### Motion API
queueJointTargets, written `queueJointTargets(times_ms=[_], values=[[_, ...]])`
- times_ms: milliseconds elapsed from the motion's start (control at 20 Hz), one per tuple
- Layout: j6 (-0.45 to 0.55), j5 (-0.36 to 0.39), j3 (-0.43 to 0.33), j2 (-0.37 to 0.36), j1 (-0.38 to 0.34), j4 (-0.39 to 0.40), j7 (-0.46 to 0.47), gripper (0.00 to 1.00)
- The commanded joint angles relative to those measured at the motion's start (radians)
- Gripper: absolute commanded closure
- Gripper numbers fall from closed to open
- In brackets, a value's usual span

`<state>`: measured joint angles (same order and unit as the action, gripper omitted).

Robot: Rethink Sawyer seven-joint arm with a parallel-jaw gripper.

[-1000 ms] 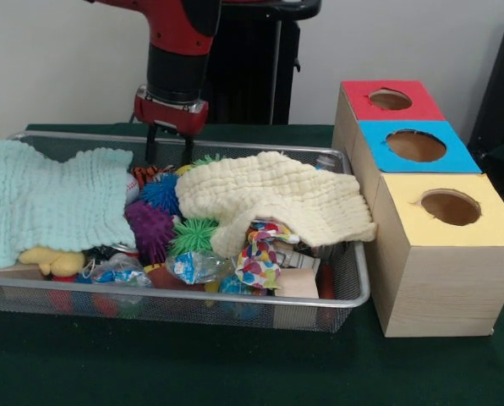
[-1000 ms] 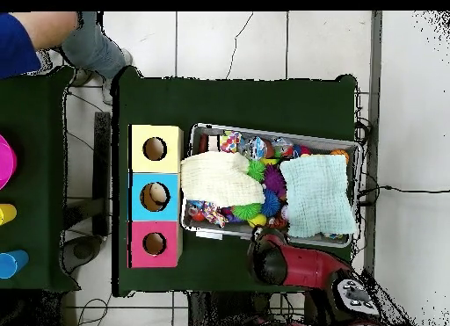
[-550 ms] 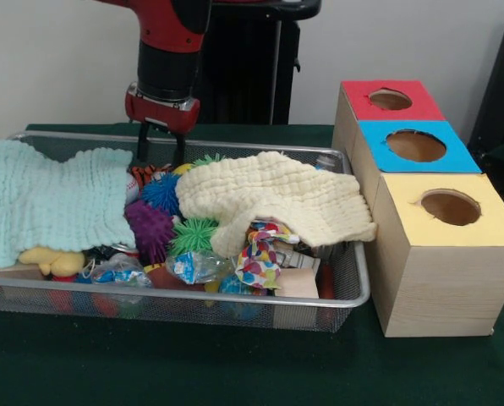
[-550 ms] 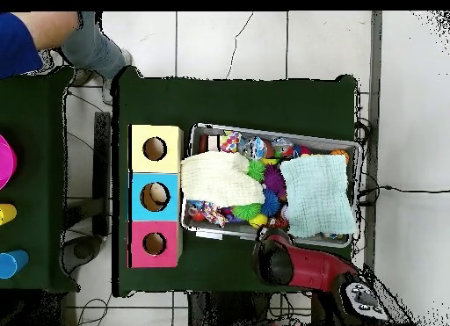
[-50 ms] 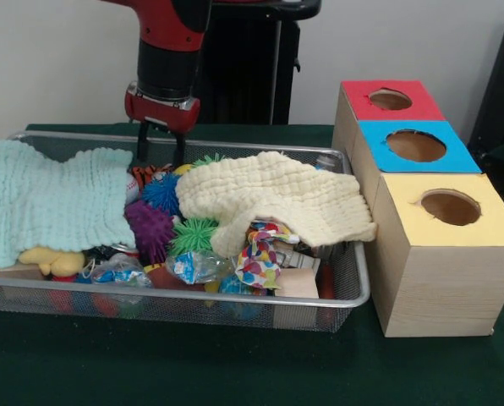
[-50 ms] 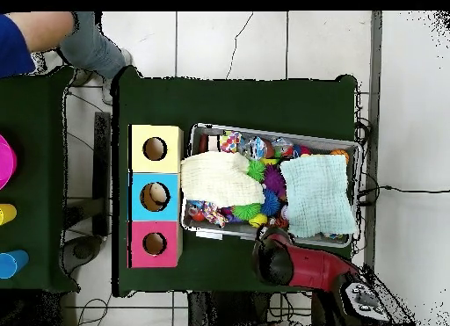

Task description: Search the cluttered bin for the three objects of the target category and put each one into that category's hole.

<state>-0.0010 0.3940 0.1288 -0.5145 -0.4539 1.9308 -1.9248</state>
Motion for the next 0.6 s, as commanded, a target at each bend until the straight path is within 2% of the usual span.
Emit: queueJointTargets(times_ms=[50,200,250,600], values=[[-0.04,0.029,-0.071,0.062,0.013,-0.126,-0.061,0.0],[-0.142,0.055,-0.06,0.082,0.017,-0.133,-0.068,0.0],[-0.155,0.054,-0.055,0.085,0.019,-0.133,-0.077,1.0],[-0.19,0.02,-0.013,0.106,0.054,-0.143,-0.097,1.0]])
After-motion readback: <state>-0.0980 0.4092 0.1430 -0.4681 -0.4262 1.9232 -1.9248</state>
